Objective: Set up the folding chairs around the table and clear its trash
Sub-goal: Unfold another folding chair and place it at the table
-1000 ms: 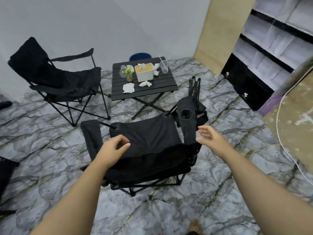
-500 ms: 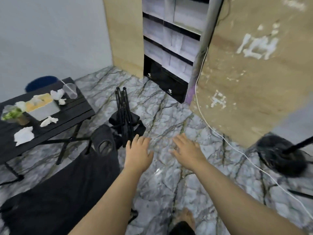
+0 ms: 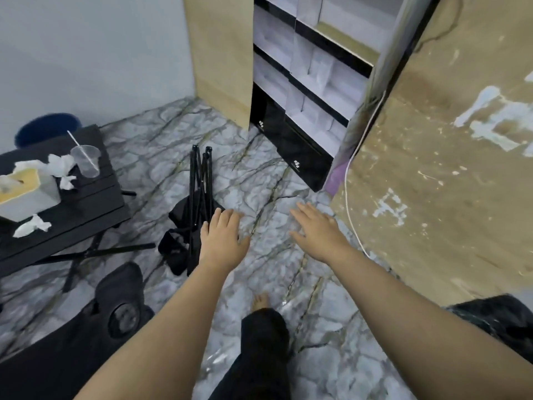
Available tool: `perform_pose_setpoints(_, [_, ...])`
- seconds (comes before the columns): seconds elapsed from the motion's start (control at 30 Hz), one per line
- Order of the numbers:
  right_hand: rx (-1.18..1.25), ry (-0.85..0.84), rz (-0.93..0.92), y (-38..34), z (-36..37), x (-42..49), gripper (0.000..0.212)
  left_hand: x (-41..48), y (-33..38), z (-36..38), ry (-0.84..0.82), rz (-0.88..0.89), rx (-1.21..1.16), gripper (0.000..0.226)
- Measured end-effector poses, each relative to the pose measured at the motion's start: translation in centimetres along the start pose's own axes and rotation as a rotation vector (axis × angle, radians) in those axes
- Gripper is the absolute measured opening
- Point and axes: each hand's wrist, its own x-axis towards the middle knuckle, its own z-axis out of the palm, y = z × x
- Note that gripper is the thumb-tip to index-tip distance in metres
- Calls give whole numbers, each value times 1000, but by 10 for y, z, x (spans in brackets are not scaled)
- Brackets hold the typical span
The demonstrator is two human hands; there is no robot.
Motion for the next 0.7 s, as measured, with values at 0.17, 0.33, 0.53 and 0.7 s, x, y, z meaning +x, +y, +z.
perform_pose_setpoints(0.17, [22, -36, -59, 7, -59, 122, 57, 117, -2, -25, -42, -28, 7, 58])
perform_pose_setpoints(0.33, [-11, -41, -126, 16, -111, 235, 59, 223, 0, -52, 3, -86, -11, 59])
perform_pose_setpoints(0.53, [-113, -115, -289, 21, -164, 370, 60, 336, -8, -70, 109, -274, -68, 59])
perform_pose_setpoints(0.7, [-224, -186, -511, -6, -194, 469, 58, 374, -25, -76, 234, -555, -150, 58])
